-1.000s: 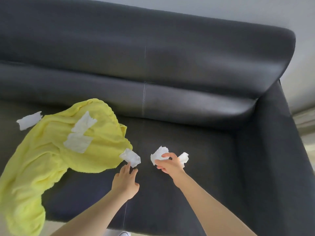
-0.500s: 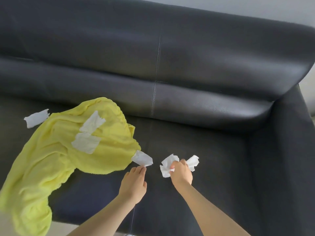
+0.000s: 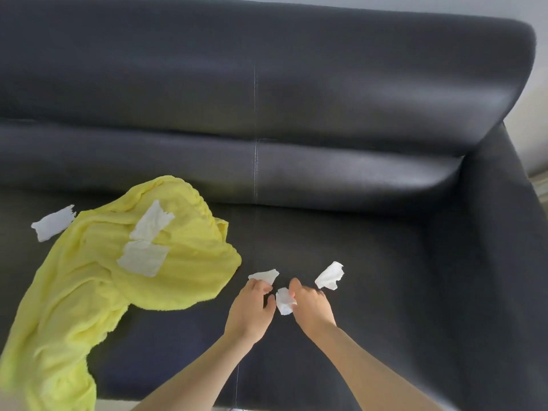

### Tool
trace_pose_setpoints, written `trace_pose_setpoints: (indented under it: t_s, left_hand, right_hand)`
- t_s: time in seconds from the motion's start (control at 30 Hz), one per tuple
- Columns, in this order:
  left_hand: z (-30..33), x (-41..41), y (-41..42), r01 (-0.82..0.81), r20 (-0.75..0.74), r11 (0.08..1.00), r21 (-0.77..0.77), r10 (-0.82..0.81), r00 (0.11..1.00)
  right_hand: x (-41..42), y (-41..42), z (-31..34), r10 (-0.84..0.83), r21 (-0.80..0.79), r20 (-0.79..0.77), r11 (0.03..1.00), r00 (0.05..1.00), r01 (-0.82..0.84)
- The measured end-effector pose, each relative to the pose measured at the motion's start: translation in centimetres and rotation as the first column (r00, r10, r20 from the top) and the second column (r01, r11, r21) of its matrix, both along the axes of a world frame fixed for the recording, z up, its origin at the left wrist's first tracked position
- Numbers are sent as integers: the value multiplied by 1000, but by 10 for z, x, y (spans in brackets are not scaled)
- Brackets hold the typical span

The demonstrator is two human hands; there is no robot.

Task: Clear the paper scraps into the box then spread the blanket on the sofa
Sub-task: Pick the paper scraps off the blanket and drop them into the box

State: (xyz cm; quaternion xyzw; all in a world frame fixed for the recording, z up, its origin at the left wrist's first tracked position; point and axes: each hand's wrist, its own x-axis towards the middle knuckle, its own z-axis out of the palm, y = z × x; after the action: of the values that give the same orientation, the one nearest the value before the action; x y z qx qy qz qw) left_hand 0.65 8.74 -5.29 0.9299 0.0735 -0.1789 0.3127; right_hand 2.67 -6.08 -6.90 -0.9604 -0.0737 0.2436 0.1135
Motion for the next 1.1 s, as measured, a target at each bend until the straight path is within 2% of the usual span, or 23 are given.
trace_pose_setpoints:
  t_s: [0.07,0.1,0.17,0.23,0.27,0.4,0.5,0.53,0.57,0.63,0.7,0.77,0.87,1.0,1.1]
  left_hand:
    - [5,2,-8,-195,-53,973,-121,190,980]
    - [6,5,-11,-316,-99,929,-191,303,948]
    - [8,13,-17,-522,-250,783,-337,461,852]
    - [8,21,-21,-628,-387,628,-461,494,778]
    - [7,24,-21,-651,-435,587,-482,484,759]
    - [7,29,-29,-653,-499,609,-449,436,749]
    - [5,26,-32,-630,-441,675,-385,465,768]
    - [5,25,-31,-614,-420,690,-383,462,781]
    - [5,23,-31,-594,-403,707,-384,451,797]
    - [7,21,-29,-560,-378,739,-374,430,820]
    - [7,19,-27,-531,-360,769,-356,412,837]
    - [6,18,-23,-515,-358,789,-336,399,844]
    - [4,15,-16,-526,-374,784,-331,403,836]
    - [1,12,-5,-544,-364,777,-316,430,826]
    - [4,13,-2,-575,-383,749,-329,451,806]
  right_hand:
    - [-4,-1,2,-136,171,-41,975,990,141]
    - [-5,-1,2,-232,275,-85,929,969,246]
    - [-6,-2,6,-408,442,-216,769,887,461]
    - [-5,-4,12,-466,532,-328,628,822,568]
    - [-5,-5,14,-461,557,-363,589,810,585]
    - [-5,-16,20,-457,607,-445,479,770,634]
    - [-6,-30,18,-487,589,-512,400,708,702]
    - [-7,-36,15,-509,568,-502,416,699,710]
    - [-8,-42,12,-534,525,-466,475,706,706]
    - [-11,-54,5,-531,391,-362,659,766,642]
    - [-15,-64,1,-445,233,-284,827,849,511]
    - [-17,-69,1,-357,127,-239,910,903,394]
    - [-15,-65,4,-319,89,-197,936,927,341]
    - [-10,-51,6,-362,73,-145,924,921,375]
    - [-4,-48,7,-364,70,-186,921,912,382]
